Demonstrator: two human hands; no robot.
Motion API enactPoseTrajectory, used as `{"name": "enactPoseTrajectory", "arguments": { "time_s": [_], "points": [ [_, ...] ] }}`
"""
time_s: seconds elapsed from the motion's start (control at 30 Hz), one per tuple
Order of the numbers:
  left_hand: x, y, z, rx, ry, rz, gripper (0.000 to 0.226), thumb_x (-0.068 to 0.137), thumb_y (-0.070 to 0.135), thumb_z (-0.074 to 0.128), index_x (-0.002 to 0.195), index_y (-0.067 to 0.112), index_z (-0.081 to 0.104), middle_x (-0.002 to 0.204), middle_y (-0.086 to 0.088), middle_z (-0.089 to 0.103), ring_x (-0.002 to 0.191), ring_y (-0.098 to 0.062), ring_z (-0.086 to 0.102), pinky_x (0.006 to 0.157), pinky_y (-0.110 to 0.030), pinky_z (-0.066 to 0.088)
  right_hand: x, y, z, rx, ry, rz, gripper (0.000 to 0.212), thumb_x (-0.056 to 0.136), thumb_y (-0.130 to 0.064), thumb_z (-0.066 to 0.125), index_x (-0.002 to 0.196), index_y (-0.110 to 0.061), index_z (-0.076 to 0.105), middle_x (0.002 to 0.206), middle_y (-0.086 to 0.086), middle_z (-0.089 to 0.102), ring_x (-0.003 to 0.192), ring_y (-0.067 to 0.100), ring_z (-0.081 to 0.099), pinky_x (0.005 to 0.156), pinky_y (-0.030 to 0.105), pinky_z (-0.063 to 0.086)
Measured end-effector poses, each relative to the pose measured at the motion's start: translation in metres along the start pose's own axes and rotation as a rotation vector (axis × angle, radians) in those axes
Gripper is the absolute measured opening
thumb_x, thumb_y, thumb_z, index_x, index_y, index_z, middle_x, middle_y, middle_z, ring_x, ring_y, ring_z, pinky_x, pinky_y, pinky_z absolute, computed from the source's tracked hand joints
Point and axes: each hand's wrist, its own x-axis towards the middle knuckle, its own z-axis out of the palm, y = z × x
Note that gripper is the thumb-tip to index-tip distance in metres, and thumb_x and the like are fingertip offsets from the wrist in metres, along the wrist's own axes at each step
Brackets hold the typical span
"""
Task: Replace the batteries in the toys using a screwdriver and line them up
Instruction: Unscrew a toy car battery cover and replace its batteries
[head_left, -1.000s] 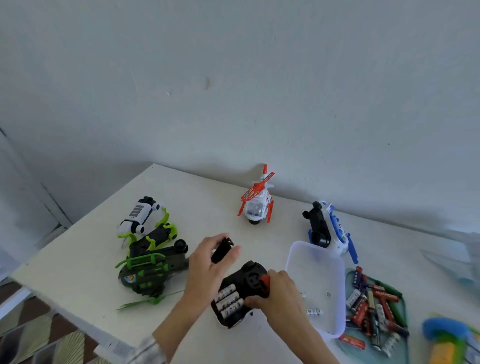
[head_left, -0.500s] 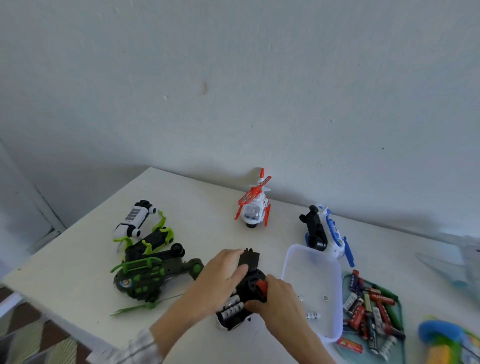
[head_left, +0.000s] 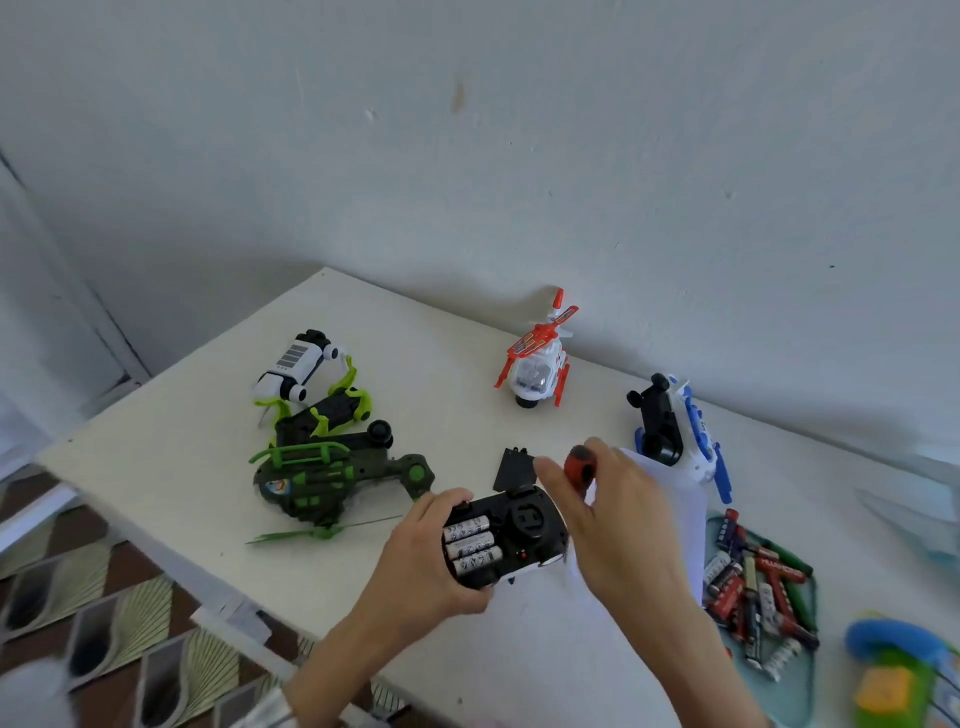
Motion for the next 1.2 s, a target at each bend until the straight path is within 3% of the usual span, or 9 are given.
{"name": "enactPoseTrajectory", "arguments": {
  "time_s": [0.1, 0.2, 0.37, 0.57, 0.67, 0.8, 0.9, 1.07, 1.2],
  "points": [
    [-0.004, -0.005, -0.001, -0.026, 0.034, 0.025, 0.077, 0.049, 0.036, 0.081, 0.118, 0.037, 0.047, 0.107, 0.02, 0.051, 0.096, -0.003, 0.055, 0.08, -0.016, 0.049, -0.002, -0.012, 0.001, 0.32, 0.108, 0.024, 0.027, 0.088, -0.035, 0.061, 0.073, -0.021, 0.044, 0.058, -0.003, 0.054, 0.051, 0.012, 0.049, 0.048, 0.014, 0.037],
    [-0.006, -0.009, -0.002, -0.034, 0.047, 0.036, 0.075, 0.05, 0.034, 0.083, 0.118, 0.029, 0.052, 0.107, 0.017, 0.052, 0.096, -0.003, 0.056, 0.079, -0.013, 0.048, -0.007, -0.01, 0.019, 0.442, 0.143, 0.016, 0.027, 0.087, -0.02, 0.065, 0.071, -0.019, 0.044, 0.053, 0.004, 0.053, 0.044, 0.015, 0.044, 0.043, 0.016, 0.034],
    [-0.006, -0.012, -0.004, -0.012, 0.034, 0.075, 0.076, 0.05, 0.034, 0.083, 0.119, 0.027, 0.052, 0.106, 0.017, 0.05, 0.094, -0.004, 0.055, 0.077, -0.018, 0.05, -0.014, -0.004, 0.039, 0.412, 0.162, -0.061, 0.029, 0.086, -0.01, 0.066, 0.071, -0.018, 0.043, 0.054, -0.012, 0.048, 0.043, 0.008, 0.04, 0.044, 0.007, 0.028],
    [-0.005, -0.013, -0.005, -0.001, -0.002, 0.091, 0.078, 0.051, 0.036, 0.082, 0.122, 0.027, 0.05, 0.108, 0.017, 0.048, 0.096, -0.005, 0.053, 0.078, -0.016, 0.05, -0.012, -0.003, 0.046, 0.407, 0.185, -0.045, 0.028, 0.087, -0.007, 0.065, 0.072, -0.016, 0.043, 0.053, -0.014, 0.046, 0.043, 0.007, 0.039, 0.044, 0.006, 0.028],
    [-0.004, -0.013, -0.005, -0.006, -0.013, 0.104, 0.078, 0.052, 0.035, 0.082, 0.123, 0.027, 0.05, 0.108, 0.016, 0.048, 0.095, -0.006, 0.053, 0.076, -0.016, 0.05, -0.011, 0.001, 0.045, 0.46, 0.219, 0.038, 0.028, 0.087, -0.007, 0.064, 0.069, -0.016, 0.043, 0.054, 0.0, 0.048, 0.044, 0.01, 0.038, 0.042, 0.018, 0.033],
    [-0.003, -0.013, -0.003, -0.005, -0.016, 0.119, 0.078, 0.053, 0.037, 0.08, 0.125, 0.026, 0.051, 0.11, 0.017, 0.048, 0.094, -0.004, 0.054, 0.077, -0.012, 0.048, -0.013, 0.006, 0.045, 0.556, 0.271, 0.182, 0.029, 0.089, -0.012, 0.061, 0.068, -0.012, 0.041, 0.058, 0.021, 0.045, 0.05, 0.035, 0.041, 0.045, 0.04, 0.038],
    [-0.003, -0.013, -0.003, -0.011, -0.015, 0.117, 0.078, 0.053, 0.038, 0.079, 0.125, 0.026, 0.051, 0.11, 0.019, 0.047, 0.094, -0.002, 0.054, 0.078, -0.01, 0.047, -0.013, 0.006, 0.044, 0.609, 0.279, 0.276, 0.028, 0.09, -0.014, 0.059, 0.069, -0.007, 0.041, 0.059, 0.026, 0.048, 0.045, 0.031, 0.037, 0.041, 0.036, 0.035],
    [-0.004, -0.015, -0.004, -0.042, 0.02, 0.102, 0.075, 0.05, 0.036, 0.082, 0.119, 0.03, 0.052, 0.107, 0.019, 0.05, 0.094, -0.001, 0.055, 0.079, -0.008, 0.044, -0.006, 0.034, 0.045, 0.856, 0.279, 0.596, 0.031, 0.094, -0.011, 0.05, 0.08, 0.016, 0.049, 0.044, 0.008, 0.049, 0.03, 0.015, 0.033, 0.034, 0.02, 0.027],
    [-0.004, -0.014, -0.004, -0.054, 0.048, 0.105, 0.074, 0.051, 0.033, 0.083, 0.116, 0.039, 0.048, 0.106, 0.018, 0.051, 0.094, -0.002, 0.056, 0.078, -0.01, 0.045, -0.004, 0.048, 0.049, 1.034, 0.228, 0.766, 0.026, 0.097, -0.019, 0.052, 0.088, 0.005, 0.054, 0.046, 0.013, 0.047, 0.03, 0.017, 0.035, 0.034, 0.018, 0.03]
  ]
}}
